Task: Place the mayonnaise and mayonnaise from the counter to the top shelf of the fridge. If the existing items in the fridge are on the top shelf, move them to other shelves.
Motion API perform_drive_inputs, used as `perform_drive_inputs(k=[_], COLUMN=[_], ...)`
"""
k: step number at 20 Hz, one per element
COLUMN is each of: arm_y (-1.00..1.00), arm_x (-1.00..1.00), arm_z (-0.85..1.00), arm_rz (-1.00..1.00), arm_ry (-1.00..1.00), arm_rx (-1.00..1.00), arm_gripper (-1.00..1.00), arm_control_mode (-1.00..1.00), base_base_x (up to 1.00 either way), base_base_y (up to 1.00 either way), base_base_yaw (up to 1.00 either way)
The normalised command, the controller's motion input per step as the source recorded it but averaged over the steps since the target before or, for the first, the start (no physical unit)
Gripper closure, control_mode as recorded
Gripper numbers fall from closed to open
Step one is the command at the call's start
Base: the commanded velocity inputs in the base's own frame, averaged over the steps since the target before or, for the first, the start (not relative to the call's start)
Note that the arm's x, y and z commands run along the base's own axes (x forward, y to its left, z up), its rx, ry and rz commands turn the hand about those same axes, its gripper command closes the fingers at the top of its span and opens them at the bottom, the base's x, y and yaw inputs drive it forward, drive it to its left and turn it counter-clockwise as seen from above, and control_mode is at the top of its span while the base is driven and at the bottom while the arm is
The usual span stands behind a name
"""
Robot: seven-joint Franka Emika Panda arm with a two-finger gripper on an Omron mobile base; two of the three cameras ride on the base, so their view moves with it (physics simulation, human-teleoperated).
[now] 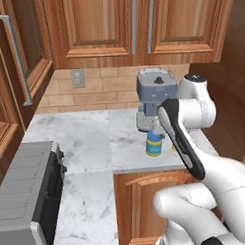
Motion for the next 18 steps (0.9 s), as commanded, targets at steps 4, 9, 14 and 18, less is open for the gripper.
perform_drive_inputs(k=[4,9,14,18], arm_y=[0.0,0.0,0.0,-0.1], arm_x=[0.45,0.54,0.6,0.4], arm_z=[-0.84,-0.5,-0.25,-0.04], arm_rz=[-0.12,-0.14,-0.12,-0.03], arm_ry=[0.0,-0.04,-0.06,-0.07], arm_rx=[0.0,0.0,0.0,0.0], arm_gripper=[-1.0,-1.0,-1.0,-1.0], arm_control_mode=[-1.0,-1.0,-1.0,-1.0], base_base_x=[0.0,0.0,0.0,0.0], base_base_y=[0.0,0.0,0.0,0.0], base_base_yaw=[0.0,0.0,0.0,0.0])
